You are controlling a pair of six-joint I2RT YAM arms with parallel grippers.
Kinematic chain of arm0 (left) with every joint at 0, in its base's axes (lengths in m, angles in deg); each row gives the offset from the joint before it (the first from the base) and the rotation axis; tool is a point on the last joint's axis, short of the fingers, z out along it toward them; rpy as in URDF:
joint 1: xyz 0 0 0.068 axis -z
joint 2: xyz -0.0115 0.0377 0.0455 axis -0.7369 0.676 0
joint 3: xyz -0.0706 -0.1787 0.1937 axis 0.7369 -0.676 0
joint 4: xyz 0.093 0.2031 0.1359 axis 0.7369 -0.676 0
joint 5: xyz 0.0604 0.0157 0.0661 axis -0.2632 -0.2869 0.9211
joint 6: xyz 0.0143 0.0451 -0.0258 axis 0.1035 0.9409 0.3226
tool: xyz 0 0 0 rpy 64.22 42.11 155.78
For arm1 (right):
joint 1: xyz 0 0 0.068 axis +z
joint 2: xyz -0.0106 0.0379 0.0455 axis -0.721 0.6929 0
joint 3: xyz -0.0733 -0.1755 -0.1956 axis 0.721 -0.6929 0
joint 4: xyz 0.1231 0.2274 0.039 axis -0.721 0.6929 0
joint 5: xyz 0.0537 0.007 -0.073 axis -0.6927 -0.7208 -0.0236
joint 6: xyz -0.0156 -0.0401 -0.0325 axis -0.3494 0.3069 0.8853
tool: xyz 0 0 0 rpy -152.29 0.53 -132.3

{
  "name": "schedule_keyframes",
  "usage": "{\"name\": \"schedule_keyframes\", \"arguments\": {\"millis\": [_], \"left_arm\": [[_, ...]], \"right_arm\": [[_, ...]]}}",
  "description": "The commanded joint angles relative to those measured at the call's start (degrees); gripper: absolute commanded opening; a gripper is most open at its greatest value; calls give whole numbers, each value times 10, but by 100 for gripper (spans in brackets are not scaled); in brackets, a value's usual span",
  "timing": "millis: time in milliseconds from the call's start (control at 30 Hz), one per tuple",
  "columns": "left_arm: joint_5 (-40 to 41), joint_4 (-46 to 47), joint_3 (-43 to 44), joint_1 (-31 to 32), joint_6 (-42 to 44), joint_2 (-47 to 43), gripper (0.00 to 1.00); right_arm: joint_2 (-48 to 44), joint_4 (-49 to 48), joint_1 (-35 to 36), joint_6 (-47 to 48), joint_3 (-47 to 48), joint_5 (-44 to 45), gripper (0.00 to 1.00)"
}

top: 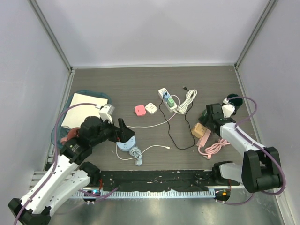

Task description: Pull the plug off the socket

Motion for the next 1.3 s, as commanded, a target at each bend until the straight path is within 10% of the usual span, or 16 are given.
{"name": "schedule_keyframes", "arguments": {"millis": [0, 433, 700, 1267], "left_arm": [[-25, 13, 10, 2, 10, 22, 91], [-56, 28, 6, 2, 6, 54, 90], [-25, 103, -8, 10, -83, 78, 88], [-91, 213, 194, 102, -116, 398, 100]], "right_arm": [[19, -56, -4, 0, -2, -33, 69], [38, -75, -6, -16, -28, -32, 61], [8, -87, -6, 18, -23, -35, 1], [-108, -43, -6, 48, 40, -134, 1]]}}
